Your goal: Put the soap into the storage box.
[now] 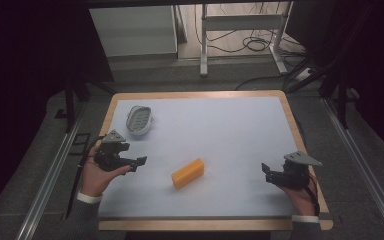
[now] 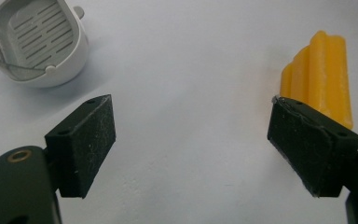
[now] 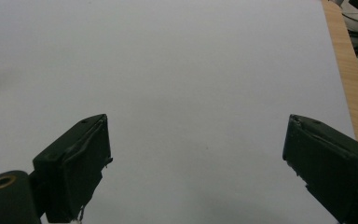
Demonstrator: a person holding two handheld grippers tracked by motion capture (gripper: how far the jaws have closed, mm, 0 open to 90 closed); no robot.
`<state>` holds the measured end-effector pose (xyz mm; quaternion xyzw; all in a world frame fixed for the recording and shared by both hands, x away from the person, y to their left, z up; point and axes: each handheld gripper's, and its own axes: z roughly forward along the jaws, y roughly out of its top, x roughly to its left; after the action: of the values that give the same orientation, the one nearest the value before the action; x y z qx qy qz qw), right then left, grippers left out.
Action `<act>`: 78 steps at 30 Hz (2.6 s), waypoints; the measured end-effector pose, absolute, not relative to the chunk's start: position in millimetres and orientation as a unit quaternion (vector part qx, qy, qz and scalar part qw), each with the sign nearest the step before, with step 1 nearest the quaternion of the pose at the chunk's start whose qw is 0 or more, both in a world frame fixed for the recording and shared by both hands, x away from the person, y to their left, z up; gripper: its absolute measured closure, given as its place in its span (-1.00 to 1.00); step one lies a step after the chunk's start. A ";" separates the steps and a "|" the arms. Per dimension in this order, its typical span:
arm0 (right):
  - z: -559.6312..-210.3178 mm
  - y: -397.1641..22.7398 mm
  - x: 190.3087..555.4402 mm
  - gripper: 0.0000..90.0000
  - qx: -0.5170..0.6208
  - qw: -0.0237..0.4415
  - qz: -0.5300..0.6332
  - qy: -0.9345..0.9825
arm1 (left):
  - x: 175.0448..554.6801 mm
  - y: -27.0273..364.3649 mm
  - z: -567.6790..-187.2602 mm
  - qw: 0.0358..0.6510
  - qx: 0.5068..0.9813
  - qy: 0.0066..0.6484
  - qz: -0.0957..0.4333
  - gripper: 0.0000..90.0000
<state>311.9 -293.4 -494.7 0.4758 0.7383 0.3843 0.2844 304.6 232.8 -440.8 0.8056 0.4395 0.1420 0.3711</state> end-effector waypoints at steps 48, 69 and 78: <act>-496.2 -296.6 312.9 -0.83 0.483 0.290 0.374 0.737 | 310.2 154.6 -424.0 0.317 0.873 0.349 0.127 -0.65; -495.1 -296.5 312.8 -0.83 0.490 0.293 0.368 0.734 | 316.2 119.1 -440.8 0.308 0.886 0.332 0.100 -0.62; -495.4 -295.9 313.0 -0.83 0.491 0.292 0.367 0.734 | 316.3 103.0 -446.9 0.303 0.891 0.326 0.094 -0.60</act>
<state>313.0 -295.9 -495.4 0.4911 0.7344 0.3665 0.2919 316.3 103.0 -446.9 0.8908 0.3256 0.0939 0.3029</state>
